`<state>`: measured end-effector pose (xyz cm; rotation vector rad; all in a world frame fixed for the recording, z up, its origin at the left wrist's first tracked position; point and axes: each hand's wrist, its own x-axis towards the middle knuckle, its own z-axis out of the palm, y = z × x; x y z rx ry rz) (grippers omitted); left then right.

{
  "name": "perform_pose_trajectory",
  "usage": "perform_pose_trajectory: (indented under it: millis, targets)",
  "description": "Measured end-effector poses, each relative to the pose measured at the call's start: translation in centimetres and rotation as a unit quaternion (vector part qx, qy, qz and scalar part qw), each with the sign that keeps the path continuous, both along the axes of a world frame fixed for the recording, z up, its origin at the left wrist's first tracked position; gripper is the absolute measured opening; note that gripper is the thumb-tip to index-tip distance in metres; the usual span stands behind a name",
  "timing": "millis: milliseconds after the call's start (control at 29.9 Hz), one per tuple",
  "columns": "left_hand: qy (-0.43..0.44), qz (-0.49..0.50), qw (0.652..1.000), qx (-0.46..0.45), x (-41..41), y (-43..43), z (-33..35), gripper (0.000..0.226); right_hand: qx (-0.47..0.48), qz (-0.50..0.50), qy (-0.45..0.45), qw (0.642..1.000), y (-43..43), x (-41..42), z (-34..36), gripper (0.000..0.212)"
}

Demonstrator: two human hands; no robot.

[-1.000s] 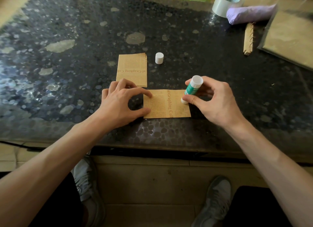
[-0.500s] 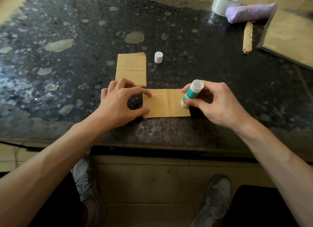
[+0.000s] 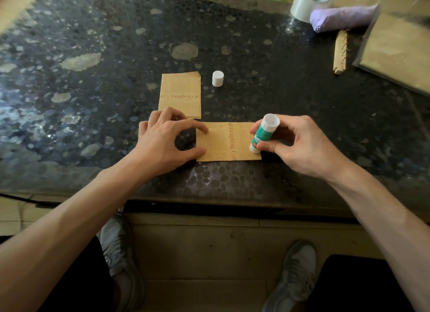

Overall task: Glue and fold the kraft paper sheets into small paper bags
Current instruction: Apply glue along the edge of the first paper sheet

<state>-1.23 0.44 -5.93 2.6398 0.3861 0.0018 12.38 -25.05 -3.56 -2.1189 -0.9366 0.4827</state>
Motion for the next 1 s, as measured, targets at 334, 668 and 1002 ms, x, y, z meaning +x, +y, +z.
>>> perform_pose_trajectory:
  millis: [334,668,1002]
  targets:
    - [0.002,0.000,1.000,0.002,0.0,0.0,0.0,0.047,-0.023,0.023,-0.002,0.999,-0.4,-0.3,0.4,0.028]
    - [-0.001,0.001,1.000,0.000,0.0,0.0,0.0,0.046,-0.032,0.037,0.017,0.999,-0.7,-0.2,0.9,0.025]
    - [0.000,0.004,1.000,0.004,0.1,0.0,0.0,0.048,0.135,-0.014,0.052,0.989,1.4,-1.1,0.8,0.039]
